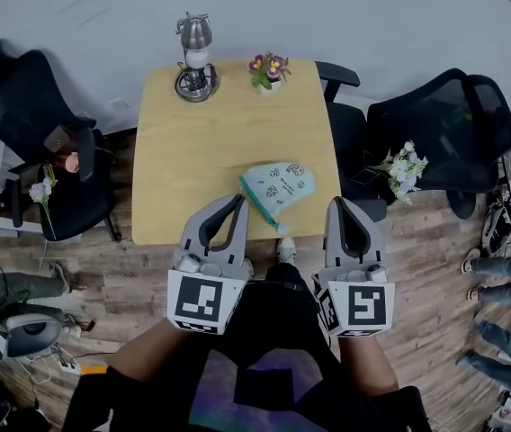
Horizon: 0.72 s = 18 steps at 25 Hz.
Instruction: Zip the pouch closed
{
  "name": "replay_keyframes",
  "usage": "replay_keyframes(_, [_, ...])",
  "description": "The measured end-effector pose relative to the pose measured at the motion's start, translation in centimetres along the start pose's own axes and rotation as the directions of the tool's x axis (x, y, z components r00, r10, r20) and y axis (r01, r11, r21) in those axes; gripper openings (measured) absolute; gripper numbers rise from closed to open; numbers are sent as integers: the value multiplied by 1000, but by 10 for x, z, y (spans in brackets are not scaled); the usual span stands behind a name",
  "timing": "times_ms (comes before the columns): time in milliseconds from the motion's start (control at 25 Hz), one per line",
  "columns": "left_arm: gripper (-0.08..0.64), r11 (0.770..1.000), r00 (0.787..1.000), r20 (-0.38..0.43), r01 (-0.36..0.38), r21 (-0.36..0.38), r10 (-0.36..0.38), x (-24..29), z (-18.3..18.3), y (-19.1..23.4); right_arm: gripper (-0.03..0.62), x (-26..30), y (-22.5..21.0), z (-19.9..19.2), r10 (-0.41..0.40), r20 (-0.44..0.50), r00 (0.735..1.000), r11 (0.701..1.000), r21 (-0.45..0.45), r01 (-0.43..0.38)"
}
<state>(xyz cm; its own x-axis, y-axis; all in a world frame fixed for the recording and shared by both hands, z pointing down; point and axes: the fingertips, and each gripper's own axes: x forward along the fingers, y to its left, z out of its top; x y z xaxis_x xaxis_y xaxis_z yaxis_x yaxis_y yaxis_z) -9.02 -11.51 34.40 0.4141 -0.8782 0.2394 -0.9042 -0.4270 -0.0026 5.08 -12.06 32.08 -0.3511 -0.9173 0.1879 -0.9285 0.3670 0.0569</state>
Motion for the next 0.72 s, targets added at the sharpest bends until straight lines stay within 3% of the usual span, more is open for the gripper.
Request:
replay_keyframes(280, [14,1000,1000,-20,-10,-4,10,-9,-12,6,14,-3,10,-5,-21,-13,1000,999,-40,21])
replay_keyframes(720, [14,1000,1000,-18,-26,2,26,-14,-18,14,14,-1,17,-16,-22,-38,999,1000,-12,22])
